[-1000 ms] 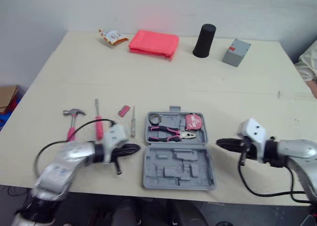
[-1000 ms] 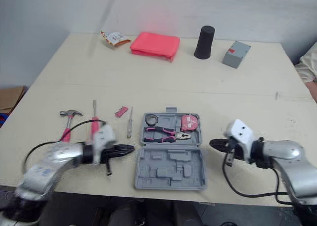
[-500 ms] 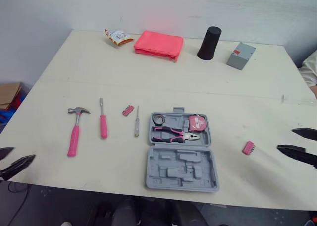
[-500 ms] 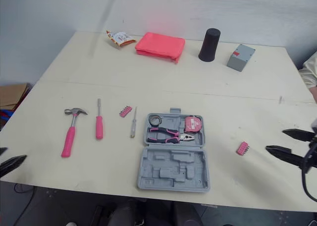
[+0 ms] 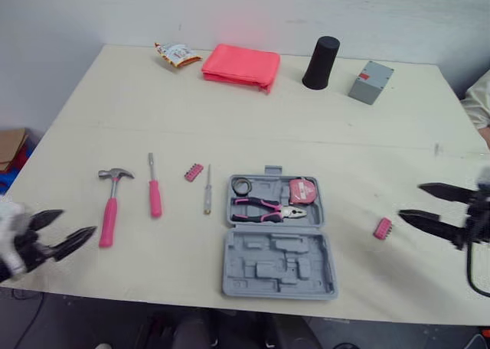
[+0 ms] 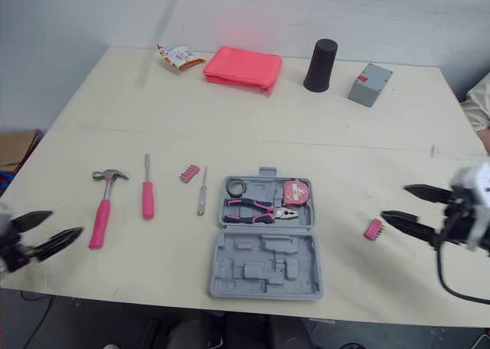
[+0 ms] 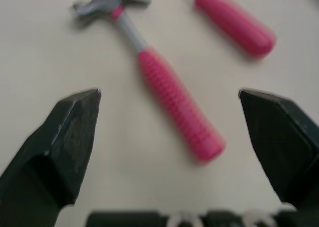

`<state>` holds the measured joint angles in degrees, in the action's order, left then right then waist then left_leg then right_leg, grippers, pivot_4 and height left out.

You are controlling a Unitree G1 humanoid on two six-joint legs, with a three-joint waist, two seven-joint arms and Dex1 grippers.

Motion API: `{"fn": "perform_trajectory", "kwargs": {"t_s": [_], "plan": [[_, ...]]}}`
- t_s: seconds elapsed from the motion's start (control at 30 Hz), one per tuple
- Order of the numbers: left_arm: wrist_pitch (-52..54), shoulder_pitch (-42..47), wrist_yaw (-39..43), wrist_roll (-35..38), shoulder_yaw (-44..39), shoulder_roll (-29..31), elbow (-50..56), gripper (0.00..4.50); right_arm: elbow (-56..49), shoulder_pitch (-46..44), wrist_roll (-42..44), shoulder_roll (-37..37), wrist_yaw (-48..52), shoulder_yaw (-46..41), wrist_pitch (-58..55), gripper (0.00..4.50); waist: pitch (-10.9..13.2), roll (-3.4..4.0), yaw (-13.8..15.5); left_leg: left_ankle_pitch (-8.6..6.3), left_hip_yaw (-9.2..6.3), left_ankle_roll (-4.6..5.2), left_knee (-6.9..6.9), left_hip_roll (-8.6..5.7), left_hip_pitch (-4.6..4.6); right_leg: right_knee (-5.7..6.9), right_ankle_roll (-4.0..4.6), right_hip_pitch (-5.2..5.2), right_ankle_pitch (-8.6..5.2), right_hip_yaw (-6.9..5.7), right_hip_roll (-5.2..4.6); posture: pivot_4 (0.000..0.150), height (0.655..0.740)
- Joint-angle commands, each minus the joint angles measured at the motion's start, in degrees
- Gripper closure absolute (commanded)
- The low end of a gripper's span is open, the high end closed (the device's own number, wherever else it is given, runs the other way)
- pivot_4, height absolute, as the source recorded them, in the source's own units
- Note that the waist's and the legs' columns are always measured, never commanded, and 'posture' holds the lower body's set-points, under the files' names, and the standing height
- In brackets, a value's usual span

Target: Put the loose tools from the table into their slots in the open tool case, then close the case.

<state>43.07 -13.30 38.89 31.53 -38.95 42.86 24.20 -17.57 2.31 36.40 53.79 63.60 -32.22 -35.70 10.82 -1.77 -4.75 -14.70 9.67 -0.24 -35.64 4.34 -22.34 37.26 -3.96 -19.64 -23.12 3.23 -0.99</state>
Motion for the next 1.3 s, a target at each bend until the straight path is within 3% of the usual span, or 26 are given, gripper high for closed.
{"fn": "perform_trajectory", "kwargs": {"t_s": [0.03,0.3,0.47,0.7,1.13,1.3], "plan": [[14.6,6.3,-14.9,3.6,6.5,-4.6,13.5,0.03,-11.2,-2.1,7.0,-0.4,-3.4,2.1,-3.9,0.0,0.0,-0.01,0.5,0.0,-0.12,0.0,-0.14,0.0,-0.04,0.1,-0.06,0.03,-0.02,-0.01,0.02,0.15,0.7348],[37.4,21.7,-36.5,1.7,18.7,-21.6,22.9,0.03,-24.0,-8.1,14.9,-0.6,-7.3,13.1,-7.0,0.0,0.0,-0.21,1.3,0.04,-0.33,0.06,-0.68,0.02,-0.05,0.36,-0.21,0.22,0.01,0.01,0.25,0.15,0.7348],[42.3,29.4,-42.4,-3.2,26.4,-27.7,17.4,0.03,-25.0,-10.5,15.7,-1.0,-8.7,17.7,-6.9,0.0,-0.1,-0.22,1.7,0.07,-0.36,-0.02,-0.68,0.05,-0.06,0.34,-0.21,0.2,0.01,0.03,0.35,0.15,0.7348],[40.9,34.8,-43.8,-7.6,31.0,-32.8,11.1,0.03,-25.2,-10.0,15.5,-1.0,-10.5,19.5,-6.2,0.0,0.0,-0.24,1.8,0.11,-0.33,-0.04,-0.72,0.06,-0.09,0.32,-0.21,0.17,0.01,0.05,0.35,0.15,0.7348],[40.7,36.3,-41.5,-12.2,39.7,-32.9,3.5,0.03,-25.1,-8.1,14.2,-2.5,-12.0,20.6,-4.0,0.0,-0.1,-0.21,2.6,0.19,-0.33,-0.06,-0.7,0.04,0.03,0.37,-0.2,0.29,0.01,0.05,0.32,0.15,0.7348],[40.5,36.2,-41.4,-13.4,38.9,-34.1,2.6,2.16,-25.1,-8.0,14.3,-2.5,-12.3,20.3,-3.7,0.0,-0.1,-0.21,3.2,0.18,-0.33,-0.07,-0.62,0.04,0.02,0.27,-0.2,0.28,0.01,0.05,0.31,0.15,0.7348]]}}
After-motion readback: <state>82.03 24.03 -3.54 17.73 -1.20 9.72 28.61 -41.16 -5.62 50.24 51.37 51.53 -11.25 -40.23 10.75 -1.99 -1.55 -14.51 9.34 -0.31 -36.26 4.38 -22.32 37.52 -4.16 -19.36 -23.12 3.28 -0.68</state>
